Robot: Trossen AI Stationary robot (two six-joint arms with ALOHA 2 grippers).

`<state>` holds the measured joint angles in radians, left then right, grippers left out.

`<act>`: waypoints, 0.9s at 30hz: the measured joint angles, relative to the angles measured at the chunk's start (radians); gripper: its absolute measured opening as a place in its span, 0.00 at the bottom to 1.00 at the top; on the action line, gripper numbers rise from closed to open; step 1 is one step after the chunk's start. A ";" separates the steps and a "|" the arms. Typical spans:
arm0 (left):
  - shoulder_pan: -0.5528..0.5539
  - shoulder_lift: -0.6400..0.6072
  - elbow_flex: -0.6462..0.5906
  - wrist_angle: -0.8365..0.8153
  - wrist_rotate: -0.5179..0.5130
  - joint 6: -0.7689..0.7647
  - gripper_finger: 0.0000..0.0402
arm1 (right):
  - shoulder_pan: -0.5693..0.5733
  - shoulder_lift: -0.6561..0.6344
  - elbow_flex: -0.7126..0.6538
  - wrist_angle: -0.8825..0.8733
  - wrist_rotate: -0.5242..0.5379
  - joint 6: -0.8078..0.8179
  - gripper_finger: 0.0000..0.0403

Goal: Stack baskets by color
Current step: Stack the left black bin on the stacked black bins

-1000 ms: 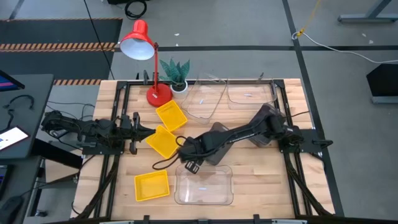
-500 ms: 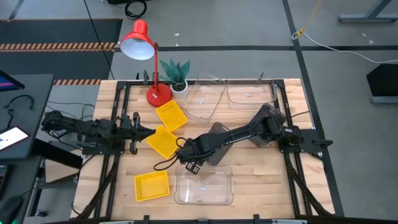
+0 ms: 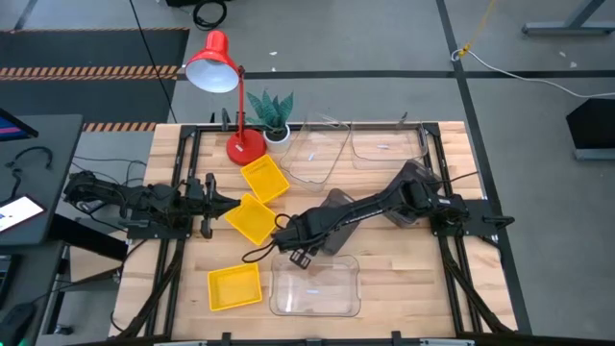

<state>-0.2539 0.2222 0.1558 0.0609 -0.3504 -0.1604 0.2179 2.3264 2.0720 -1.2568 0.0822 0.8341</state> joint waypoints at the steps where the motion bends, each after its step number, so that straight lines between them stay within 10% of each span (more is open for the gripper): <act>1: 0.000 0.000 0.000 0.000 0.000 0.000 0.04 | -0.003 0.000 0.000 0.002 -0.002 0.000 0.21; 9: 0.000 0.000 0.000 0.001 0.000 0.000 0.05 | -0.013 0.000 0.000 0.003 -0.027 -0.012 0.02; 27: 0.000 0.000 0.000 -0.020 -0.016 0.036 0.04 | -0.013 0.000 0.000 -0.013 -0.058 -0.019 0.01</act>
<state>-0.2539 0.2218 0.1558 0.0406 -0.3664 -0.1242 0.2050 2.3263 2.0720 -1.2694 0.0246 0.8154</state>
